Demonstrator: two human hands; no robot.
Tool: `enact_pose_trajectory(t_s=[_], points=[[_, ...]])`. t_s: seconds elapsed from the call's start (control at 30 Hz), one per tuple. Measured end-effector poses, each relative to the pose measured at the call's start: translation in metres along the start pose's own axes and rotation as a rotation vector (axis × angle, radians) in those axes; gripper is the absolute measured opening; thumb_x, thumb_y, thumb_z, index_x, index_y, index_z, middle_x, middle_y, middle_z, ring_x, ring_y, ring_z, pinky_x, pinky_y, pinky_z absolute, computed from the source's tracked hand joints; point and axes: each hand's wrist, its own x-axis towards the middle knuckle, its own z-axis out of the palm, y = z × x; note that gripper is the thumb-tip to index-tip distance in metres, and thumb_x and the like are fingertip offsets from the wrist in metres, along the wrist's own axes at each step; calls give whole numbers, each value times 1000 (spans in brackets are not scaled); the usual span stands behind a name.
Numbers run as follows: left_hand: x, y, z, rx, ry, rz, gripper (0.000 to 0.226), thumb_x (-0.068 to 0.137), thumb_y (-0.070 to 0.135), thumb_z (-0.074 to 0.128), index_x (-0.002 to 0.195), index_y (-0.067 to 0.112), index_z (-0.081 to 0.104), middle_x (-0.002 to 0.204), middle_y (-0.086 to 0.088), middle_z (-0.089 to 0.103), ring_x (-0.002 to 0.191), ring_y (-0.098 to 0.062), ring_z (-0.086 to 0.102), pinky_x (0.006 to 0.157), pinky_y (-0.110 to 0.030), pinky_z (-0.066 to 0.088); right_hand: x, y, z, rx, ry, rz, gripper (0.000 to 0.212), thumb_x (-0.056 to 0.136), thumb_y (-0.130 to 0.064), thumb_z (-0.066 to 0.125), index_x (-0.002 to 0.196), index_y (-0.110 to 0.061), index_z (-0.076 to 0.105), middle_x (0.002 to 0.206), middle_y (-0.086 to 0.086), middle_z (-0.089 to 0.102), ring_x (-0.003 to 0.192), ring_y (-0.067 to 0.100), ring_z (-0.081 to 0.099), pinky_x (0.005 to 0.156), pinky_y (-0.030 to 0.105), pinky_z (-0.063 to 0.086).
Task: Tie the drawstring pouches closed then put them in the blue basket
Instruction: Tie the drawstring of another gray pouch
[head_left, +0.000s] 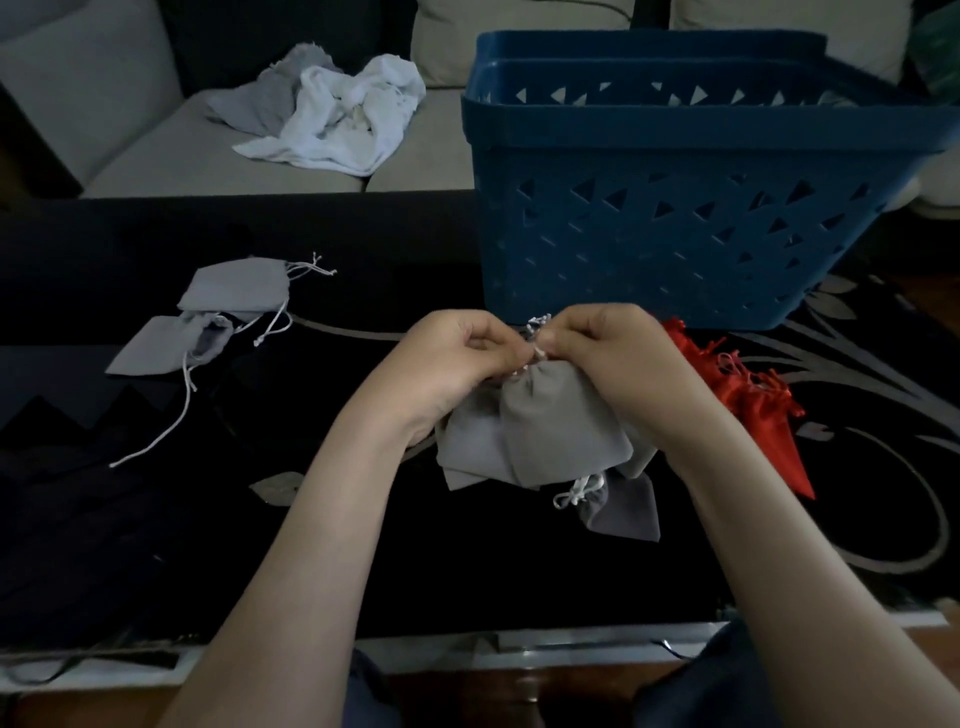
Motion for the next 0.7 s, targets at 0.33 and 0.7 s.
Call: enact_pose_trajectory(t_s=[0.33, 0.7], points=[[-1, -6, 22, 782, 298, 262, 13, 90, 25, 58, 82, 22, 48, 78, 11, 53, 86, -14, 52, 80, -31, 29, 4, 4, 8, -63, 82, -21, 17, 87, -11, 61, 74, -20, 65, 76, -5, 69, 74, 6, 61, 70, 18, 45], [1, -13, 28, 980, 553, 476, 5, 88, 12, 56, 86, 12, 51, 79, -1, 51, 80, -22, 48, 74, -25, 12, -1, -2, 12, -2, 118, -143, 20, 91, -8, 55, 84, -24, 65, 75, -9, 65, 70, -3, 58, 63, 6, 40]])
